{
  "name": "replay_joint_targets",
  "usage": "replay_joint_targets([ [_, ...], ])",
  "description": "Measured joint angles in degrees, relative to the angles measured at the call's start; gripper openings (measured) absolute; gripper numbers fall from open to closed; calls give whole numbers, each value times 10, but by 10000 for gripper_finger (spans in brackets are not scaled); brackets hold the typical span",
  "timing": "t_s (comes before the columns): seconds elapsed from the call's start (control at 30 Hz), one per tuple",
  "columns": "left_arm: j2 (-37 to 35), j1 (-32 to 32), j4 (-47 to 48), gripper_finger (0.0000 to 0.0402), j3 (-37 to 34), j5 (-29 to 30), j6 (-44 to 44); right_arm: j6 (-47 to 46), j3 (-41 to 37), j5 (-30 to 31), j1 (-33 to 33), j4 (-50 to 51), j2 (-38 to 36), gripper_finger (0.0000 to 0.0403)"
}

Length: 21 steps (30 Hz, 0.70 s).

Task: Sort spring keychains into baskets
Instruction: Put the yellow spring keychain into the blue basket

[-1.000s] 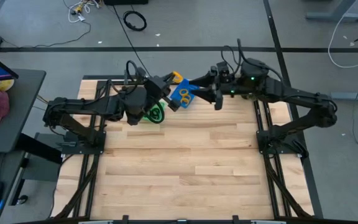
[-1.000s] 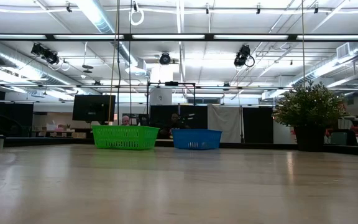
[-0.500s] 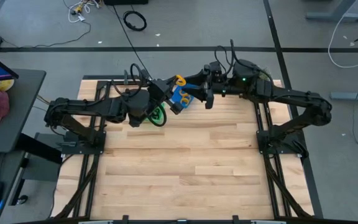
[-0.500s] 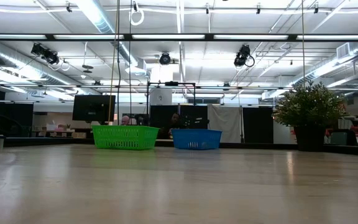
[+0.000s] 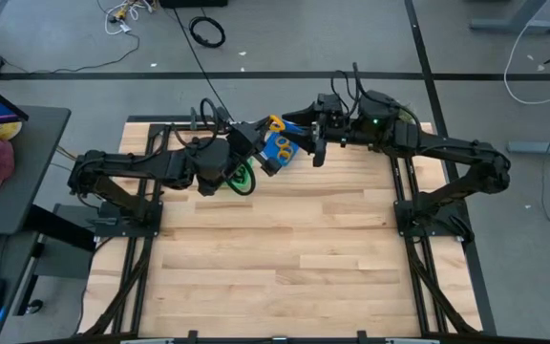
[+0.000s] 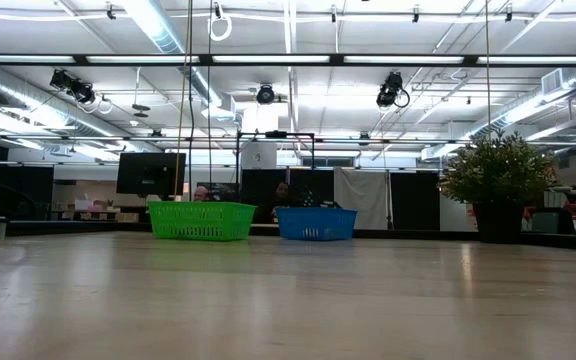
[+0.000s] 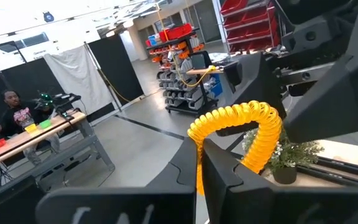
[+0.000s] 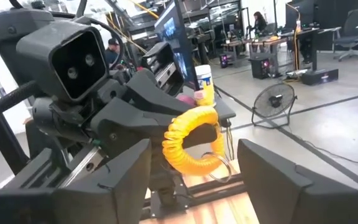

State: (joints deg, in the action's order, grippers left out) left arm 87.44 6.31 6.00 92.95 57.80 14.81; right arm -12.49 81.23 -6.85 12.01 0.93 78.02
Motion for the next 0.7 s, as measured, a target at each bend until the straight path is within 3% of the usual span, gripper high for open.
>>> replay_joint_targets([
  [0.17,0,0,0,5,0,0,0,-14,0,-2,-1,-3,0,190],
  [0.43,0,0,0,6,0,0,0,-23,0,-19,-1,-7,0,22],
  [0.7,0,0,1,32,0,-48,-1,-40,0,-27,-1,-6,0,9],
])
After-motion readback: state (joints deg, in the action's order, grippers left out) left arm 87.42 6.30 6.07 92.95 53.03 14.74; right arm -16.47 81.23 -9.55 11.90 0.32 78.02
